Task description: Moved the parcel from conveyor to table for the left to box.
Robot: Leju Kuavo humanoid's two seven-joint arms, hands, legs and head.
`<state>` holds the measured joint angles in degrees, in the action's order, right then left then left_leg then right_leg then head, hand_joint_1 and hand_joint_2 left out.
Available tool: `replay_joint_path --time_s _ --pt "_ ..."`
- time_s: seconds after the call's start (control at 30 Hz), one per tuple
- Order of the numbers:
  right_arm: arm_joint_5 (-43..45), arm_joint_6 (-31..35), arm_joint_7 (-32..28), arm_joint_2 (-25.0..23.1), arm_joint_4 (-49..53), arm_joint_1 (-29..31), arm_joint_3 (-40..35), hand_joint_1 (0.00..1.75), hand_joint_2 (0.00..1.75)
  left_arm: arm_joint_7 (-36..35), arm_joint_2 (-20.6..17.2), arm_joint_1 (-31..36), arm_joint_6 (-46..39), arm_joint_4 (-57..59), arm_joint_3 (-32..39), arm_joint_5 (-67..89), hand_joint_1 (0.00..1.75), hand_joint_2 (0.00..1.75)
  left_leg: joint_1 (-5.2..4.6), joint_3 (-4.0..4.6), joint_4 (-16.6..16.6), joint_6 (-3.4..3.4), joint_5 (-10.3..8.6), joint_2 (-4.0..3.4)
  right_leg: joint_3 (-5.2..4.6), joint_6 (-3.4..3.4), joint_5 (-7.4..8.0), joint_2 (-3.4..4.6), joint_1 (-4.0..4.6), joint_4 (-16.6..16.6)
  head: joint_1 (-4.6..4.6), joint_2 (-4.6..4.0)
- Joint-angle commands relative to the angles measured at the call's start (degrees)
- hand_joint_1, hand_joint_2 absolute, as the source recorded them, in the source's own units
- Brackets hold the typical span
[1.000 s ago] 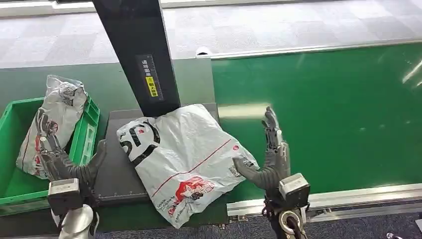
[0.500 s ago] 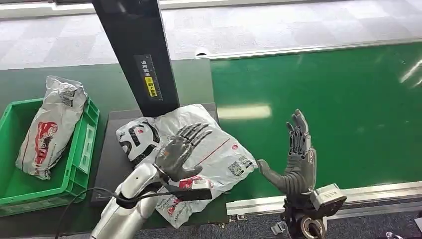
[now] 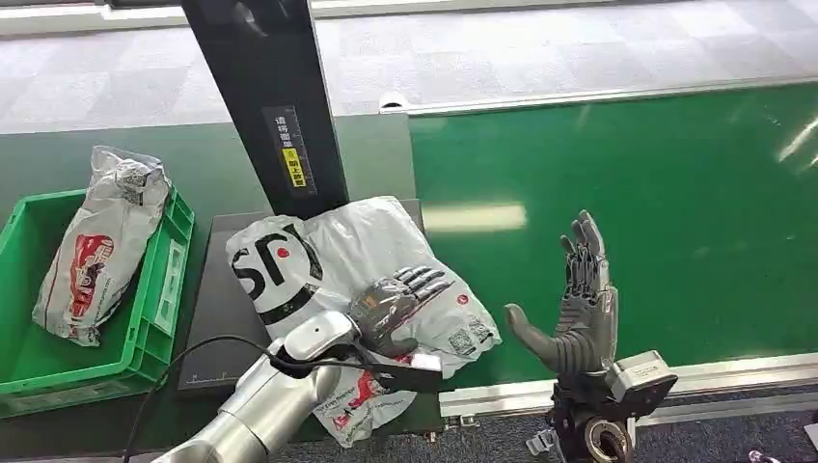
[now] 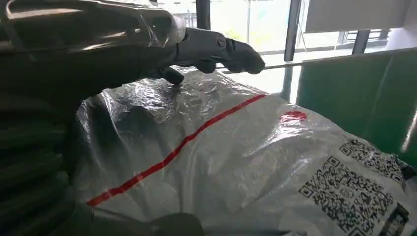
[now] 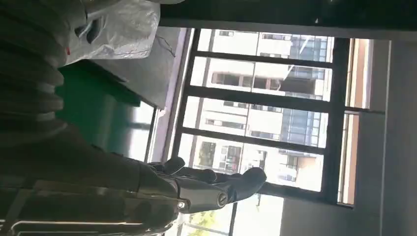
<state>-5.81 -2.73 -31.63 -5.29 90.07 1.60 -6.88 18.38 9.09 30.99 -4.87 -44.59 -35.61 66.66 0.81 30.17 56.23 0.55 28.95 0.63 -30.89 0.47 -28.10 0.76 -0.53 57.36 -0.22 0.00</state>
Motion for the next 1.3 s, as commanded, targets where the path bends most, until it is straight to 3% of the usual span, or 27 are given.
replay_joint_path --time_s 0.03,0.3,0.73,0.8,1.03,1.17,1.3 --pt "0.48 0.41 0.36 0.16 -1.44 0.53 0.61 0.00 1.75 0.27 -1.06 1.92 0.41 6.32 -3.53 -0.77 1.75 1.75 -0.02 0.05 -0.06 -0.03 -0.09 -0.07 -0.07 -0.02 0.09 -0.04 0.00 -0.06 -0.02 0.00" --pt "0.62 0.52 0.40 0.12 -1.66 1.15 0.61 0.00 1.75 -0.01 -1.39 2.17 0.34 5.95 -4.02 -1.17 1.75 1.75 -0.02 0.04 -0.06 -0.03 -0.08 -0.11 -0.09 -0.03 0.09 0.00 -0.01 -0.05 -0.02 0.00" --pt "0.58 0.46 0.40 -0.56 -1.41 1.45 1.59 0.00 1.75 0.09 -2.63 1.18 -6.45 1.33 -3.01 -3.02 1.75 1.75 -0.01 0.06 0.00 -0.02 -0.04 -0.09 -0.09 -0.01 0.05 0.01 0.00 0.00 -0.02 0.00" --pt "0.57 0.42 0.41 -0.84 -0.77 1.16 2.25 0.00 1.75 -0.26 -3.62 0.48 -11.13 -4.70 -1.65 -3.70 1.75 1.75 -0.03 0.11 -0.02 -0.04 -0.07 -0.13 -0.15 -0.02 0.09 0.02 -0.02 0.00 -0.02 0.00" --pt "0.37 3.74 0.53 -1.28 3.54 -3.59 3.98 0.00 1.75 -0.82 -9.15 -9.55 -21.76 -50.61 10.95 -10.20 1.75 1.75 0.00 0.31 0.12 -0.01 0.01 -0.15 -0.38 -0.04 0.01 0.06 0.02 0.15 -0.04 0.00" --pt "0.92 5.09 -0.20 -1.00 5.14 -6.11 4.72 0.00 1.75 1.05 -12.36 -12.76 -30.62 -58.44 18.67 -14.71 1.75 1.75 -0.01 0.17 -0.03 0.00 0.05 -0.37 -0.33 -0.06 0.01 0.23 0.01 0.06 -0.02 0.00" --pt "1.00 5.23 -0.27 -1.05 5.17 -5.94 4.91 0.00 1.75 2.57 -13.51 -11.67 -31.64 -57.83 20.67 -18.68 1.75 1.75 0.02 0.28 -0.02 0.02 0.00 -0.32 -0.42 -0.06 0.04 0.20 0.04 0.09 -0.04 0.00"
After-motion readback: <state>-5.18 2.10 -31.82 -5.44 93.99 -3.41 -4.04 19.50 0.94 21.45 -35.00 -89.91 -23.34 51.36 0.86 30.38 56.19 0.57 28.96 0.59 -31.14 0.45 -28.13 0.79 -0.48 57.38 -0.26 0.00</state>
